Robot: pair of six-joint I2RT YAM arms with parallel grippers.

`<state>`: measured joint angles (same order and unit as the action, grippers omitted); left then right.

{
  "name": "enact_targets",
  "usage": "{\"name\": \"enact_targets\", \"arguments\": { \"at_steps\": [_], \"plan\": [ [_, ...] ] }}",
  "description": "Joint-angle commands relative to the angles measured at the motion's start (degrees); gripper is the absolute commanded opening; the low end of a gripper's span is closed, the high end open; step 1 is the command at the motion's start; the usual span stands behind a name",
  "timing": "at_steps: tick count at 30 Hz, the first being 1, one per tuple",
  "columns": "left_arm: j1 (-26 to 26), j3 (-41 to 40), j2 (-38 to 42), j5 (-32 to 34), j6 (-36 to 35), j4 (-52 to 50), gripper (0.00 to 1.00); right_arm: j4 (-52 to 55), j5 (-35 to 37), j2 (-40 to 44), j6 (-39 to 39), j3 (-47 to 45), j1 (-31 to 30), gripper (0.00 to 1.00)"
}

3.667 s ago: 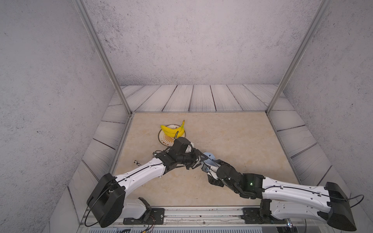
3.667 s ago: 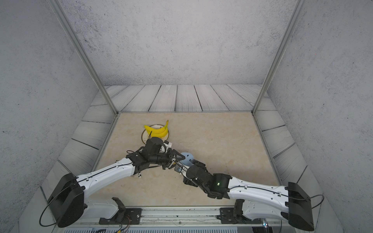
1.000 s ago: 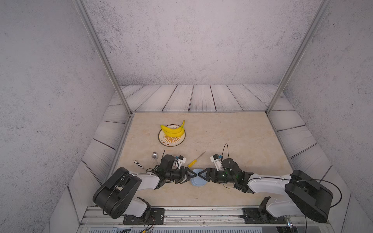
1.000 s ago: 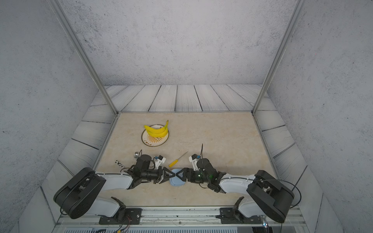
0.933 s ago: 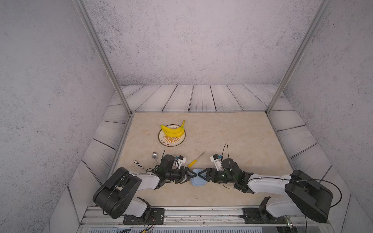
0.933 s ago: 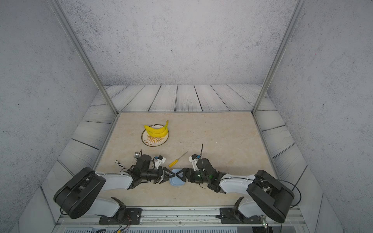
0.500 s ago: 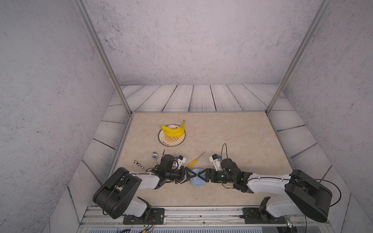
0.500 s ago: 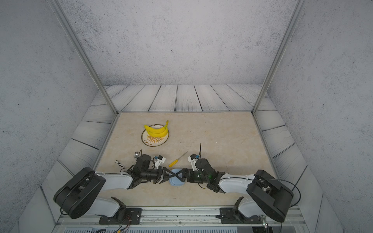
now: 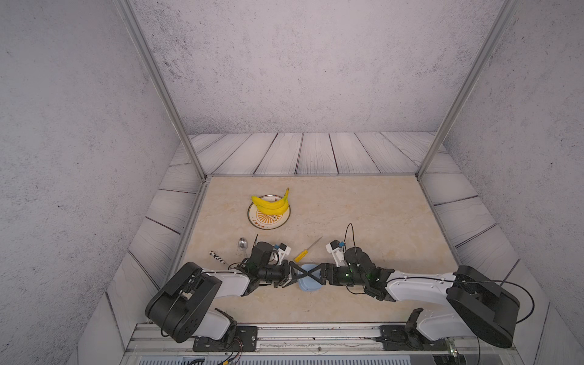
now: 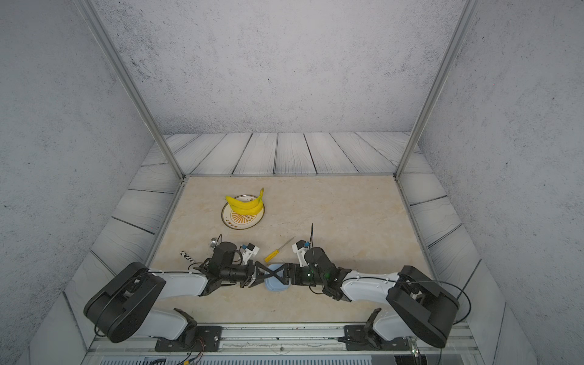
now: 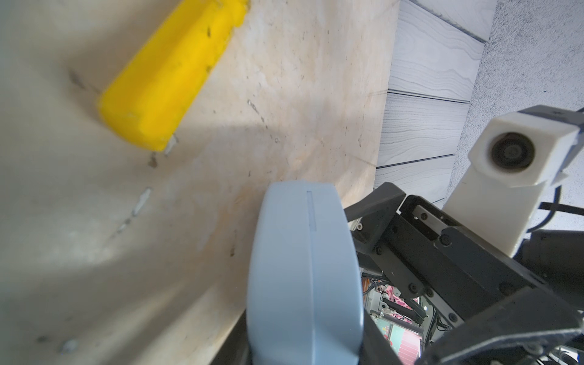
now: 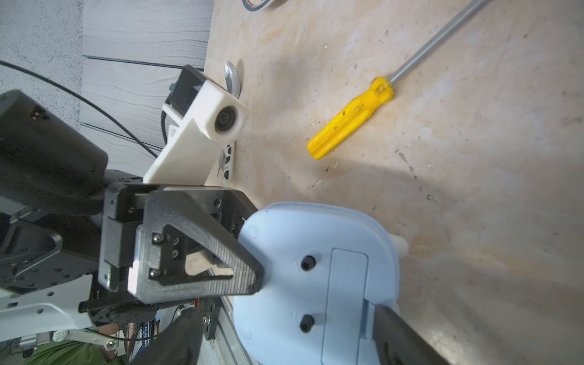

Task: Remove the battery from the alarm
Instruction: Remove the cover from the alarm.

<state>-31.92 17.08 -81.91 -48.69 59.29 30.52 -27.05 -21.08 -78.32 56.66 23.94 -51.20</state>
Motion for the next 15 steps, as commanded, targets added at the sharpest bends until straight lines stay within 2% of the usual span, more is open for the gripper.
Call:
{"name": "enact_targets", "arguments": {
  "at_steps": [1, 9, 15],
  "plan": [
    [-0.07, -0.82, -1.32, 4.25, -1.89, -4.85, 0.37, -7.42, -3.29, 1.69, 2.39, 1.28, -0.62, 0.88],
    [0.04, -0.74, -1.11, 5.61, -2.6, -6.43, 0.4, 0.29, 0.34, 5.58, -0.2, 0.9, -0.61, 0.88],
    [0.5, -0.69, -0.72, 6.39, -3.66, -8.43, 0.49, 11.18, 4.42, 7.35, -4.99, 1.84, -0.62, 0.88]
  ]
}}
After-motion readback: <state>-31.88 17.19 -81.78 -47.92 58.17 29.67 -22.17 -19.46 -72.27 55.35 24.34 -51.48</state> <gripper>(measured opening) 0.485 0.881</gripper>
